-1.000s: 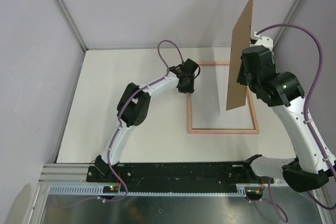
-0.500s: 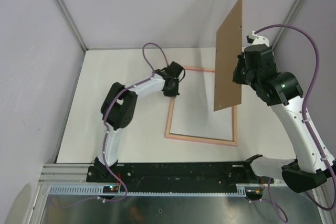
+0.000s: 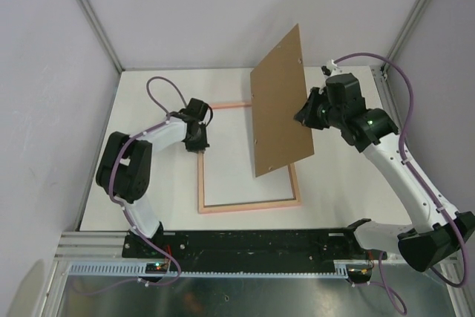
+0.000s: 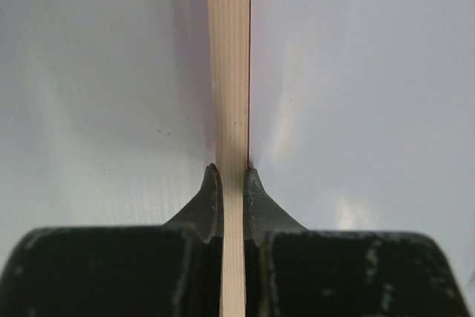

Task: Put the photo into the frame
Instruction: Move the frame body to the center of the board, then place the backboard on the frame body.

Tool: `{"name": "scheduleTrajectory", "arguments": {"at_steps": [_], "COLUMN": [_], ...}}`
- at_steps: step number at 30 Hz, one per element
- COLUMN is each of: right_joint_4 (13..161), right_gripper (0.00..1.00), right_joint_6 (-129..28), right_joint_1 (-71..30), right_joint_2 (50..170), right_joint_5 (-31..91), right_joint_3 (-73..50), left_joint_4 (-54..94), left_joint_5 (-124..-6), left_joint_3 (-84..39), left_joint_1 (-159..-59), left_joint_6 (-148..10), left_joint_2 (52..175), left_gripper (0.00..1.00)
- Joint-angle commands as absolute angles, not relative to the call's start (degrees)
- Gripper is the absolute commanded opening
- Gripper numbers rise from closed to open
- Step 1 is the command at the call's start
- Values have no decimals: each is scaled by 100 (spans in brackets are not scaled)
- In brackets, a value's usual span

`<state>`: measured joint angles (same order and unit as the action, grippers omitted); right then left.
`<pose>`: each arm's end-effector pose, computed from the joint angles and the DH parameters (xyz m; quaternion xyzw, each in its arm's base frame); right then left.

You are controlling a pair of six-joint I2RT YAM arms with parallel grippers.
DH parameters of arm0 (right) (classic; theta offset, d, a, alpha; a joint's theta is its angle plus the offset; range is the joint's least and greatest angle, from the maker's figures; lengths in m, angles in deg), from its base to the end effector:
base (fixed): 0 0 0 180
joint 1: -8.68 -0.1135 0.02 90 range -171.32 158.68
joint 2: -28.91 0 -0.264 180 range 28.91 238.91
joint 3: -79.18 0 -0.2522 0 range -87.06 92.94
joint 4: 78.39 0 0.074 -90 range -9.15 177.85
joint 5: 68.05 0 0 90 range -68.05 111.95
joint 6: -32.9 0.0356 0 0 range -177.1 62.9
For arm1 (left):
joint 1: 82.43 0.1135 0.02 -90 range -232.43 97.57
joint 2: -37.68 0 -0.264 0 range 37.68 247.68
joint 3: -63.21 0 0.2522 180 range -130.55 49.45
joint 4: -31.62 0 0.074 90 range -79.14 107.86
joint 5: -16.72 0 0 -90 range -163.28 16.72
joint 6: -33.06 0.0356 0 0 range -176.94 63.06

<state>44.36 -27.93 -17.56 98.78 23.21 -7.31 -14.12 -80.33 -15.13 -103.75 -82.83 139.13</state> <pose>0.2252 0.1119 0.4018 0.0173 0.8811 0.2282 0.4138 0.3219 -0.1209 0.1713 -0.0504 0.9799 -0.0180 0.1921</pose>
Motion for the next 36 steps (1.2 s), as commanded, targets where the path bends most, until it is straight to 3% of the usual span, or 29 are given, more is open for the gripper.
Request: {"name": "scheduleTrajectory", "arguments": {"at_steps": [1,8,16,24,31,36], "right_joint_4": [5754,6092,7150,7970,8438,9051], "right_gripper": [0,0,0,0,0,0], "right_joint_6": [-2309,-1921,-1329,-1119,-921,-684], "right_joint_1": [-1743,-1368,-744,-691,-686,-694], "right_joint_2": [9591,9450,9205,9093,9122,9227], "right_joint_5": [2956,3733,5125,5620,5813,5906], "right_joint_3": [-868,-1383,-2570,-3433,-3957,-4258], "left_joint_4": [-1317,-1316,-1324,-1334,-1380,-1376], "left_joint_5": [-7965,-7612,-7377,-6753,-6588,-6736], "left_joint_3": [-1368,-1472,-1690,-1972,-2084,-2090], "left_joint_1": [-10262,-10110,-10087,-9938,-9657,-9500], "left_joint_6": [-7852,-7711,-7671,-7651,-7791,-7966], "left_joint_2": [13626,13760,13656,13400,13173,13237], "left_gripper": [0,0,22,32,35,29]}}
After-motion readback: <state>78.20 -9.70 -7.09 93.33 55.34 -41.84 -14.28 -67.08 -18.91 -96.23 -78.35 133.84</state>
